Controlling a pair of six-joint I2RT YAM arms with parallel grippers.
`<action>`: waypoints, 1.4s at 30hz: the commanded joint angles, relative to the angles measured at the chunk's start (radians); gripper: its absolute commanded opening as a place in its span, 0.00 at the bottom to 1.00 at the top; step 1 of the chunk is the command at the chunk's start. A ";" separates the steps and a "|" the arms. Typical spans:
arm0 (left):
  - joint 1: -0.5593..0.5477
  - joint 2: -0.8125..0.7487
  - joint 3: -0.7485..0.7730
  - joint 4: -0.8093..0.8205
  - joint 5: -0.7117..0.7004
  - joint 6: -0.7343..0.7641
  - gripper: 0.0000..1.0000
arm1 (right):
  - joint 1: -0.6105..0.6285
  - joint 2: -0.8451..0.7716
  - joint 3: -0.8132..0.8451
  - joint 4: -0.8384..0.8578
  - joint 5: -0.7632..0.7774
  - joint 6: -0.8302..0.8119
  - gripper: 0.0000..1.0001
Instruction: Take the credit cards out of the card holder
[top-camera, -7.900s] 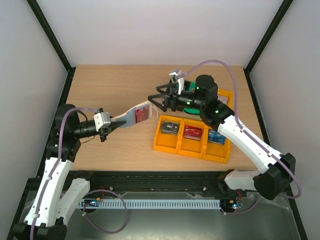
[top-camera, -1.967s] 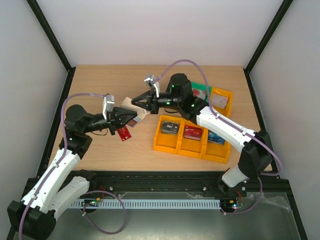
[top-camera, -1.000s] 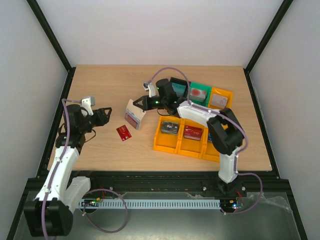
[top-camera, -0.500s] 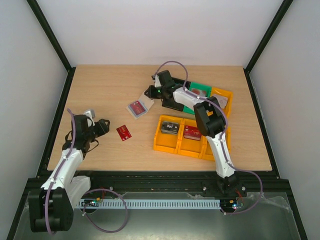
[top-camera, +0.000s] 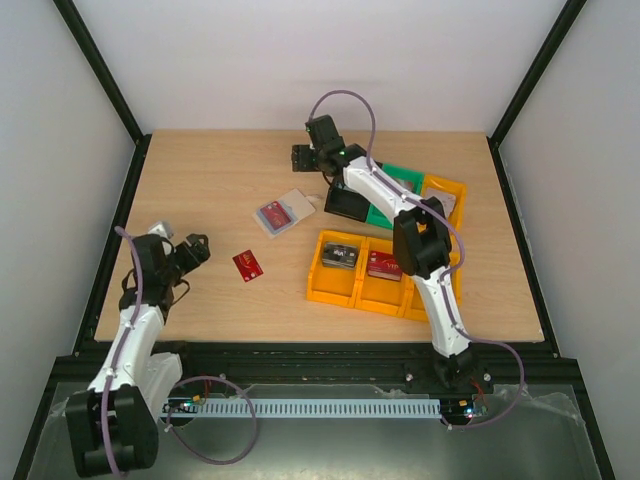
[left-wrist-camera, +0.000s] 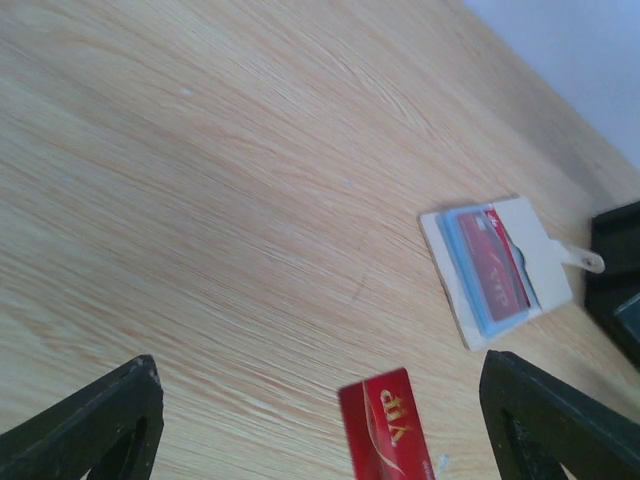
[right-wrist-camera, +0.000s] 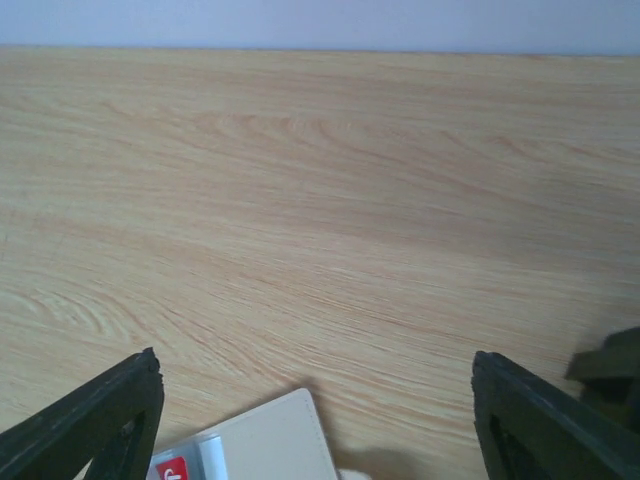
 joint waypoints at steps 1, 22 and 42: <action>0.071 -0.068 -0.049 -0.003 -0.012 -0.054 0.92 | 0.099 -0.106 -0.014 -0.088 0.172 -0.068 0.85; 0.174 -0.238 -0.141 0.002 -0.110 -0.144 1.00 | 0.452 0.075 -0.059 -0.191 0.075 -0.082 0.70; 0.174 -0.238 -0.159 0.035 -0.077 -0.153 1.00 | 0.523 0.134 -0.105 -0.393 0.014 -0.256 0.33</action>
